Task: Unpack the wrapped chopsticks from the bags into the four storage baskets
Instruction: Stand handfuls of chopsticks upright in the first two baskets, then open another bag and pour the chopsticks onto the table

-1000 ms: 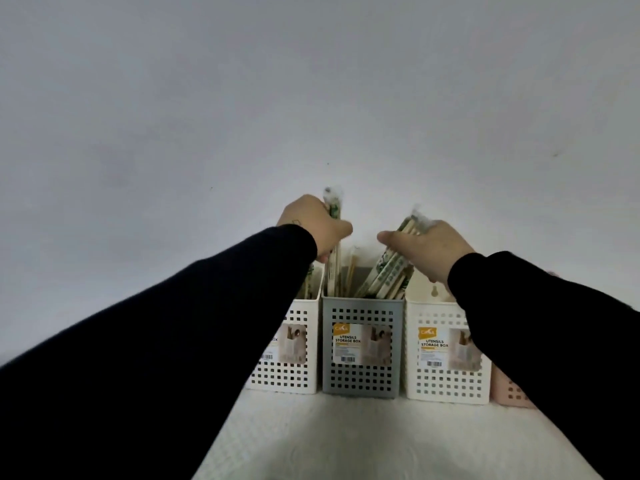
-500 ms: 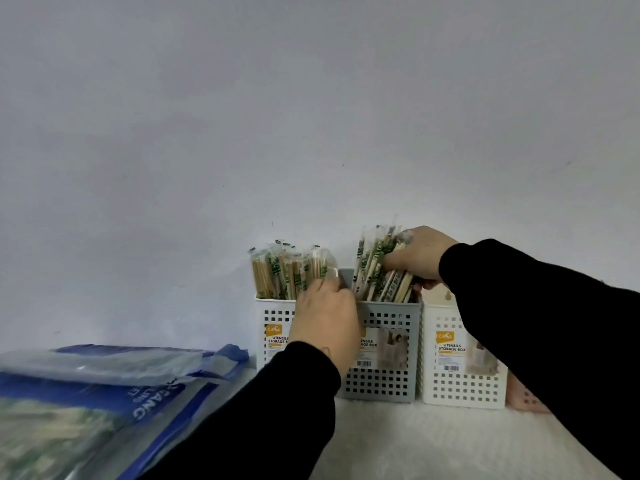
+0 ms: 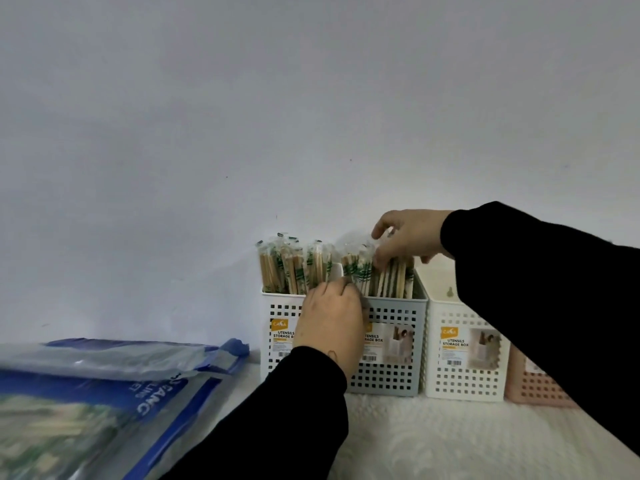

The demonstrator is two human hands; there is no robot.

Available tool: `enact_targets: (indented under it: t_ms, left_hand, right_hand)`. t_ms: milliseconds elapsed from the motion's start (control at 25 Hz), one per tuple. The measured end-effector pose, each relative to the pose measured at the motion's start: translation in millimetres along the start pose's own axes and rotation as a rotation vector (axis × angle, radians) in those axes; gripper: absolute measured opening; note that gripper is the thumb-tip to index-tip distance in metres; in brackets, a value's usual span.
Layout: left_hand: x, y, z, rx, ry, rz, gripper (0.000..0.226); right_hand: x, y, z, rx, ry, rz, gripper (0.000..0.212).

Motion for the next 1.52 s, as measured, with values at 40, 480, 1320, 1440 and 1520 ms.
enact_targets:
  t_ms: [40, 480, 1320, 1440, 1520]
  left_hand:
    - [-0.4, -1.0, -0.2, 0.006, -0.002, -0.017, 0.017]
    - [-4.0, 1.9, -2.3, 0.027, 0.027, -0.006, 0.023]
    - [-76.9, -229.4, -169.1, -0.134, -0.436, 0.104, 0.028]
    - [-136.5, -264.5, -184.8, -0.038, -0.611, 0.172, 0.017]
    - [-171.8, -274.9, -191.8, -0.015, -0.723, 0.228, 0.027]
  right_hand:
    - [1.4, -2.0, -1.5, 0.061, -0.021, 0.100, 0.058]
    - [11.5, 56.1, 0.2, 0.396, -0.151, -0.099, 0.058]
    - [-155.7, 152.1, -165.6, -0.001, -0.348, 0.237, 0.019]
    - [-195.7, 163.6, -153.8, -0.227, -0.098, 0.733, 0.019]
    - [-209.7, 170.7, -144.9, -0.282, 0.084, 0.905, 0.018]
Point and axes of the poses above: each hand's wrist, its own z-axis towards the middle knuckle, its own y-axis out of the palm, x = y × z, the point moved 1 cm from there along z, towards the middle knuckle, and after that the axes turned 15 degrees about -z, right-handed, at the moved point
